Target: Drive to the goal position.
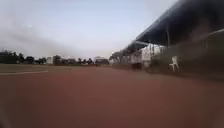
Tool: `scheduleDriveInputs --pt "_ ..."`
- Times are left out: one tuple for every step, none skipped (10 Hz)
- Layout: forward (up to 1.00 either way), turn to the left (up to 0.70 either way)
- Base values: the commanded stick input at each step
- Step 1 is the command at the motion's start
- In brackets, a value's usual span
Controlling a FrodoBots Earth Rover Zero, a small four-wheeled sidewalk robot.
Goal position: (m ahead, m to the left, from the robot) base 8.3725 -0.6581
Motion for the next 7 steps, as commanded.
scheduleDriveInputs --pt "0.7 0.0" --pt "0.7 0.0" --pt "0.7 0.0" --pt "0.7 0.0" --pt "0.7 0.0" --pt "0.7 0.0" --pt "0.7 0.0"
